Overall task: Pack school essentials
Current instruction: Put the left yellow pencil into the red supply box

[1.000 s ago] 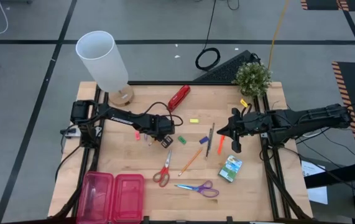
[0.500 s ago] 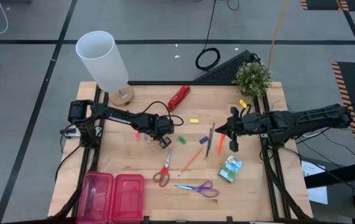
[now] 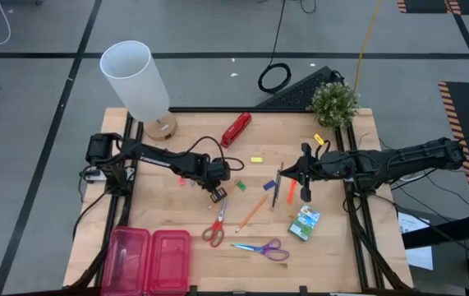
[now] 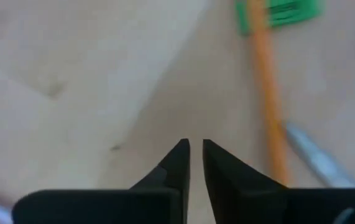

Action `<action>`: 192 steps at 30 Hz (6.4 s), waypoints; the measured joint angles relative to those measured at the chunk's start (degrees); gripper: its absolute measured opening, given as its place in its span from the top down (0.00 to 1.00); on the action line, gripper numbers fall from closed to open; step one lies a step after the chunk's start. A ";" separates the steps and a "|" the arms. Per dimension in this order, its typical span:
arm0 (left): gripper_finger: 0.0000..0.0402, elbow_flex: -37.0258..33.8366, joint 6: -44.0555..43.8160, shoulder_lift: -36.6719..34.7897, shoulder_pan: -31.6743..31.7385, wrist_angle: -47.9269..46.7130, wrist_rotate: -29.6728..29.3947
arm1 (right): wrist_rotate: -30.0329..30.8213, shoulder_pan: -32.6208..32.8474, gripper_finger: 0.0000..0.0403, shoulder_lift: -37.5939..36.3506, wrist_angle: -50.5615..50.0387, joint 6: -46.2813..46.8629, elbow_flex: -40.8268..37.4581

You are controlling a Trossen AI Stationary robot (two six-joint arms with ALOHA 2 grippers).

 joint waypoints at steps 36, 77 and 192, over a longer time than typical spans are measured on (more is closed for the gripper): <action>0.63 0.07 -8.67 0.39 -0.48 -4.81 -12.35 | -0.26 -1.16 1.00 9.07 3.22 -4.52 -0.02; 0.94 -3.55 -4.12 1.35 -0.18 1.26 -9.26 | -0.09 -1.14 1.00 9.05 5.35 -6.36 -0.02; 0.47 -3.37 12.60 -24.35 -23.79 2.92 -39.32 | -9.14 -0.19 0.96 6.27 11.75 -12.44 1.23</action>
